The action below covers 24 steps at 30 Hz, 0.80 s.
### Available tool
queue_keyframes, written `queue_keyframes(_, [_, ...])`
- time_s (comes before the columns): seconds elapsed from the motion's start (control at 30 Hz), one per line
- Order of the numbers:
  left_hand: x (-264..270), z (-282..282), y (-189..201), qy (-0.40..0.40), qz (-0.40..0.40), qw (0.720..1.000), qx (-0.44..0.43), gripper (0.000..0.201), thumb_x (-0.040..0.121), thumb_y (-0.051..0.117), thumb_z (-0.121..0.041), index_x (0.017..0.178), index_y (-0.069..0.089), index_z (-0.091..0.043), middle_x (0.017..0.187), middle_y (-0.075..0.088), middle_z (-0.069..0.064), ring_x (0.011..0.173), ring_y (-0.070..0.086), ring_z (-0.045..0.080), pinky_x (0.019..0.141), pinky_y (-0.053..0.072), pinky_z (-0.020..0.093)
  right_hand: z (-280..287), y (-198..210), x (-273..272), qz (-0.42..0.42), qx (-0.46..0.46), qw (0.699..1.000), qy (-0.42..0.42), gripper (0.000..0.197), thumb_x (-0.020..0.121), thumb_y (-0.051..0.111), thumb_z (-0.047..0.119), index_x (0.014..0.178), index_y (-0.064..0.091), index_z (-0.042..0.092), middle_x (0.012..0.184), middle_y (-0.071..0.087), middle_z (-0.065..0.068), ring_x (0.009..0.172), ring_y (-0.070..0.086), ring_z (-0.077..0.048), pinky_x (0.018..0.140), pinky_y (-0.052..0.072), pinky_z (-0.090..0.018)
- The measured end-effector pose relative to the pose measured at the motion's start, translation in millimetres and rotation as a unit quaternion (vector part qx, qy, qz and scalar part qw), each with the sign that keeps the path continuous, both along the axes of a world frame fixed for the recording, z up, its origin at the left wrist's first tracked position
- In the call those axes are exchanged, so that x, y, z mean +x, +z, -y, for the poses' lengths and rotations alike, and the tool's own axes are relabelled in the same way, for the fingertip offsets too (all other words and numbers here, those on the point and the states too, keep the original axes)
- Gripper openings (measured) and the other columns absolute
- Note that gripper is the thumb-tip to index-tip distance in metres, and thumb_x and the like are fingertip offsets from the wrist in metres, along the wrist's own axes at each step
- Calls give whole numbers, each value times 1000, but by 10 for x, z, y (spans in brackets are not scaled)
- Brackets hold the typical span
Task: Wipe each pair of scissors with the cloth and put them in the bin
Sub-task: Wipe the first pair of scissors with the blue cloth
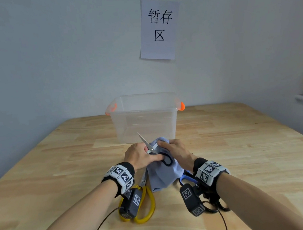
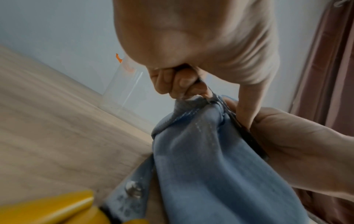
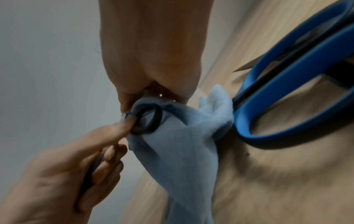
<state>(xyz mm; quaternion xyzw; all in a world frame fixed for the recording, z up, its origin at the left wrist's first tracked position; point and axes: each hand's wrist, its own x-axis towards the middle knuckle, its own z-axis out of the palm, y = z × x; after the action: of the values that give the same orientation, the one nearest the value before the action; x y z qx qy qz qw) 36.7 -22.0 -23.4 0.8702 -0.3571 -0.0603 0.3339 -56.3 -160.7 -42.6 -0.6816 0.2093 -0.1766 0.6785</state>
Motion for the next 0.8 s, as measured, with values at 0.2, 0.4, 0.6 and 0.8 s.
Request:
queue_keyframes(0.2, [17,-1,-3,-4,-14,1000,-2,54,64,87,-52,62,42,-21,61,47,-6,60,45,16,55,31,30,-45,-49,51,-23,-34,999,-1,31,95,65,29,88,74,1,82,72,-13,78,67,-22,79,56,-37])
queue_keyframes(0.4, [18,37,29,-14,-22,1000,-3,57,63,87,-51,61,38,-21,60,41,-6,58,40,16,56,28,32,-3,66,14,28,-5,999,-32,26,99,58,20,87,72,2,77,74,-7,70,70,-16,64,56,-26])
queue_keyframes(0.6, [55,15,-20,-39,-34,999,-2,58,62,87,-50,55,36,-23,56,37,-5,56,38,17,55,25,31,-64,7,-15,2,-53,999,-7,30,100,57,22,88,73,0,81,73,-13,77,68,-20,74,57,-31])
queue_keyframes(0.8, [74,44,22,-39,-55,998,-18,61,65,86,-47,50,33,-23,53,36,-4,57,39,19,59,27,32,-61,140,-39,49,-35,998,-10,36,103,49,13,75,71,9,68,73,-3,64,68,-13,60,53,-19])
